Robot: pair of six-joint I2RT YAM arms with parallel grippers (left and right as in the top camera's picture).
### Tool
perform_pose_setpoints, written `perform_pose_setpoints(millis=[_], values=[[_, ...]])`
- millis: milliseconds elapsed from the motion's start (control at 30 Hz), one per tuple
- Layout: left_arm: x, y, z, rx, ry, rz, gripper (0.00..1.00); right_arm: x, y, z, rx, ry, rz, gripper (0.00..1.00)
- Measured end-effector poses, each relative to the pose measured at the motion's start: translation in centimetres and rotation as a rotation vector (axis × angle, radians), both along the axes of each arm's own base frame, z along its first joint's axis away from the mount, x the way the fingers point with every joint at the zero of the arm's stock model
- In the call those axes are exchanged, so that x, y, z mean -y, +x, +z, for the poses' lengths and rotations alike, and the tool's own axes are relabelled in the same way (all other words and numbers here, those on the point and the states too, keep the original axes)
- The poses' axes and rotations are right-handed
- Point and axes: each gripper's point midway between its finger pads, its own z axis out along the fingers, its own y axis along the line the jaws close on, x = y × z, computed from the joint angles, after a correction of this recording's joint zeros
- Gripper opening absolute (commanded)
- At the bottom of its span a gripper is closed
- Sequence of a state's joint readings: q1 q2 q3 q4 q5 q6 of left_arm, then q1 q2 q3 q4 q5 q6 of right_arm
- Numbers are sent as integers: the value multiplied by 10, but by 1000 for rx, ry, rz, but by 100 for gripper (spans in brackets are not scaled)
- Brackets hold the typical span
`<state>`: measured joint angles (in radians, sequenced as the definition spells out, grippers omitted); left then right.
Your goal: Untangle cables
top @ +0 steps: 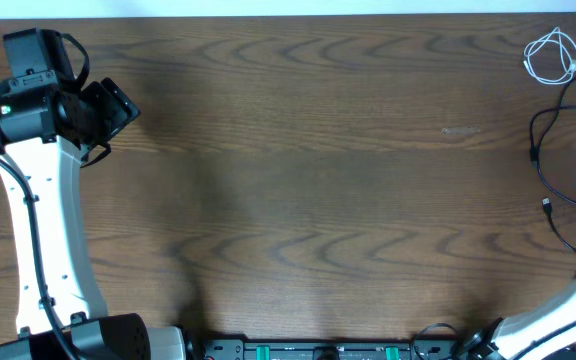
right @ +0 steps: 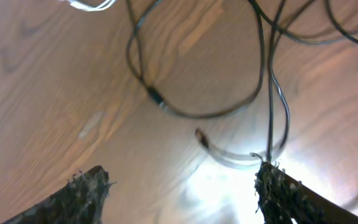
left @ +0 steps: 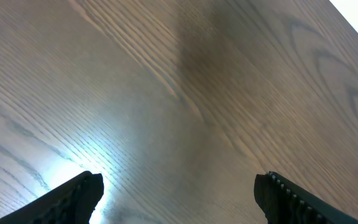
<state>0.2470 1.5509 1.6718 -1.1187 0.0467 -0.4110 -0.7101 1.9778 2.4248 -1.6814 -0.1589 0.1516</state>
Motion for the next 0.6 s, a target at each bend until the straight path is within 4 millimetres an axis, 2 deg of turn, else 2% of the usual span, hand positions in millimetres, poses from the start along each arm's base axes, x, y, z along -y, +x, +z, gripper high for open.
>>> perform_pose_setpoints(millis=[100,200,267,367,500,600], values=[[0,0,0,0,0,0,83,-20,-20,34,30,-86,-8,70],[0,0,0,-1,0,0,83,-43,-39,34,-20,-121,-19,71],[0,-1,-1,-5,-1,0,83,-56,-42,18,-64,-127,-10,72],[1,-3,-2,-14,-3,-2,83,-69,-39,-23,-120,-113,5,73],[1,-5,-3,-27,1,-14,83,-78,-58,-89,-200,-65,-16,77],[1,-5,-3,-27,2,-17,83,-78,-76,-120,-228,-41,-47,77]])
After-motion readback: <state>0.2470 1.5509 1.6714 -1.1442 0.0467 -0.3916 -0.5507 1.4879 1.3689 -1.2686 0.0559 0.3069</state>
